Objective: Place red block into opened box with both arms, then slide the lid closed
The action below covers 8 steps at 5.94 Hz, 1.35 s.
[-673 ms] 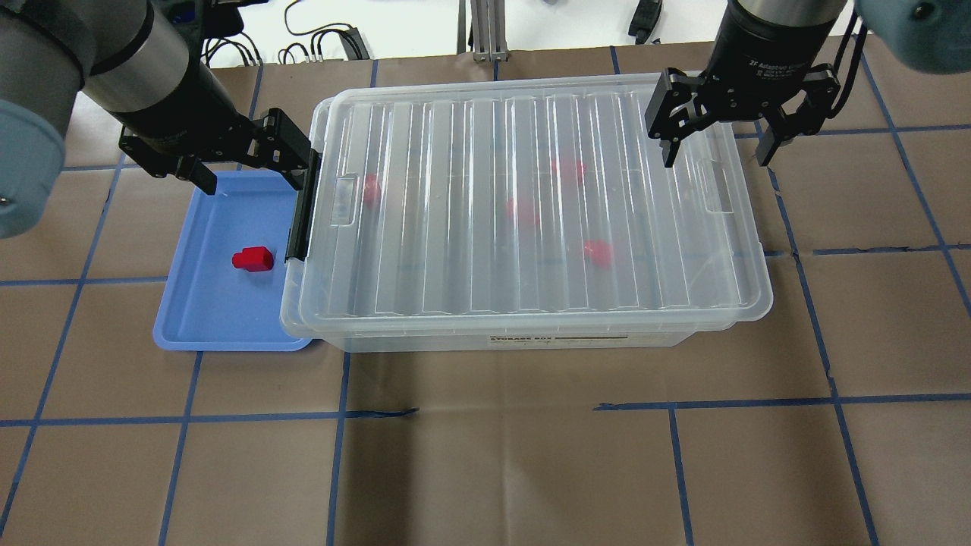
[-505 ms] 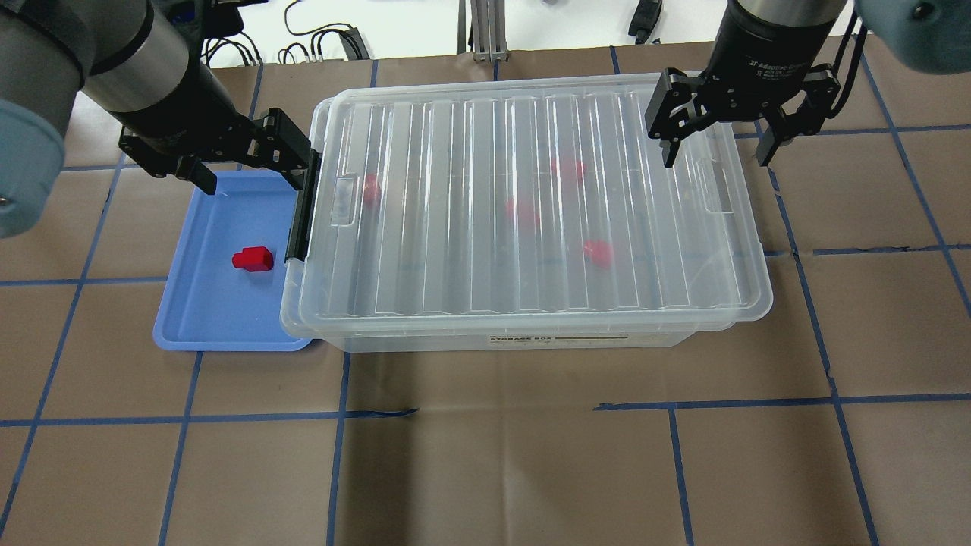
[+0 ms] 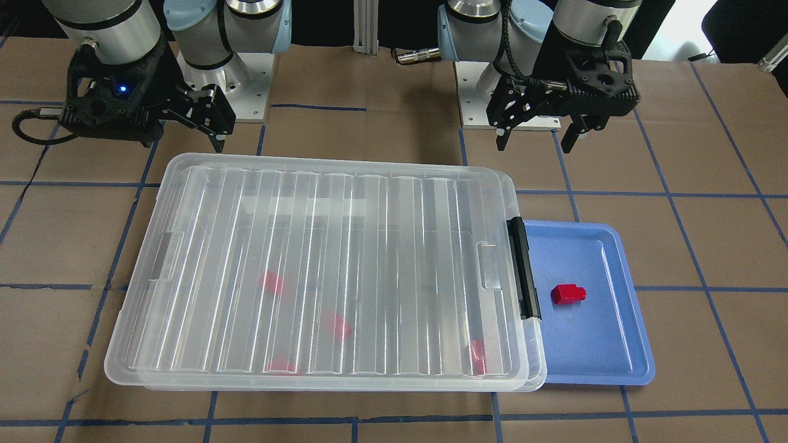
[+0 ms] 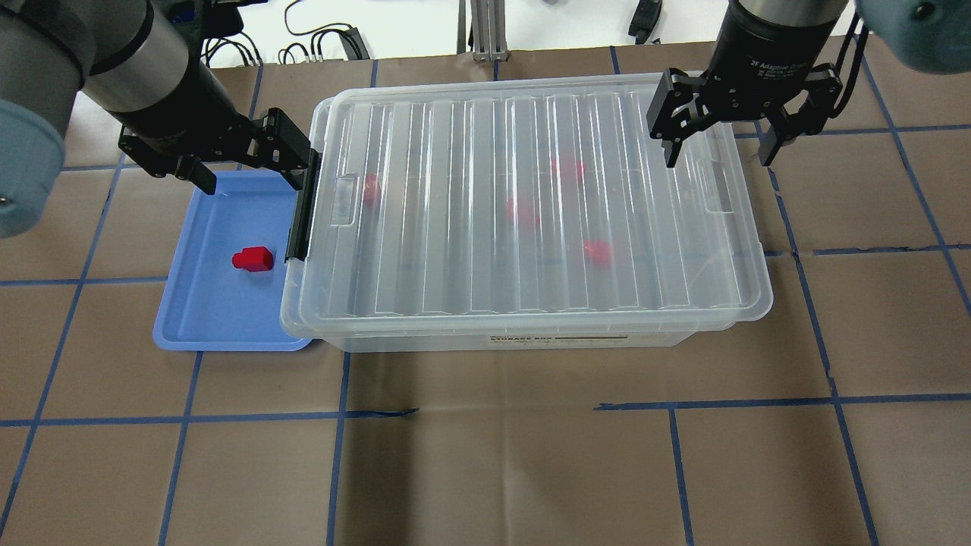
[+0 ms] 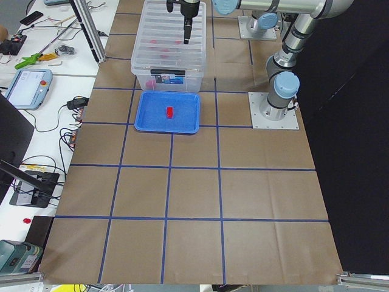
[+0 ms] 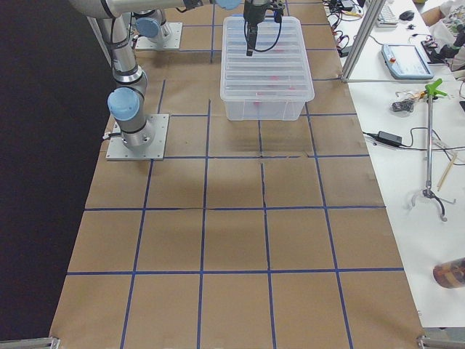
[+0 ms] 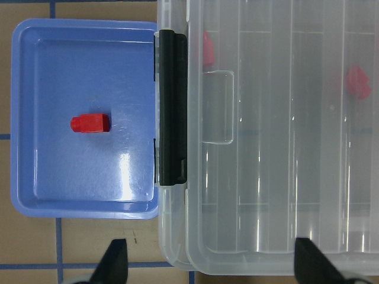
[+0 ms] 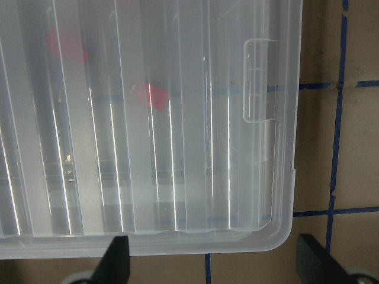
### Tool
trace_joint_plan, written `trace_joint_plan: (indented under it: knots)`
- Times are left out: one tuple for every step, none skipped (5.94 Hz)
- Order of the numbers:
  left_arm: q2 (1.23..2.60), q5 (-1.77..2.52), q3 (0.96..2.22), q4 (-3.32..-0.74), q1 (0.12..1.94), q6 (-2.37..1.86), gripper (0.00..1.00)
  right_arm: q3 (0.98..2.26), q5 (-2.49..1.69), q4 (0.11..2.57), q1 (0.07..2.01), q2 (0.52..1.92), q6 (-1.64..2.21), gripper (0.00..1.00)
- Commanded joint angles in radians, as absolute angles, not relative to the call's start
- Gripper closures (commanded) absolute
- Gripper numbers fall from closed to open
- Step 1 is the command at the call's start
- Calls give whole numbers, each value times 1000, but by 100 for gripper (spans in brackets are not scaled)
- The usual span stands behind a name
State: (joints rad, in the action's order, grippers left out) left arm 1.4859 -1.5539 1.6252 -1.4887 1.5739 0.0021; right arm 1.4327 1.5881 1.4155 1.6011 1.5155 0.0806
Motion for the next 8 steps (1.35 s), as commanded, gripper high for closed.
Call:
trace_joint_plan:
  knots:
    - [1485,-1555,1626,-1489,1574,3,1,1433,1592,1413,1542,1514,65,0]
    - [1485,-1555,1628,-1489,1574,5,1,1434,1589,1413,1475,1514,14,0]
    - [1485,-1555,1628,-1489,1574,6,1,1434,1588,1414,1418,1514,-65,0]
    - [1485,-1555,1629,-1488,1574,6,1,1445,1591,1413,1393,1508,-69,0]
    - [1486,-1555,1629,-1488,1574,6,1,1524,1589,1493,1390,1471,-68,0]
    - [1486,-1555,1629,-1488,1574,6,1,1613,1589,1640,1390,1465,-69,0]
    - [1486,-1555,1629,-1488,1574,6,1,1690,1588,1716,1390,1465,-69,0]
    - [1486,-1555,1629,-1488,1574,6,1,1747,1589,1803,1390,1465,-105,0]
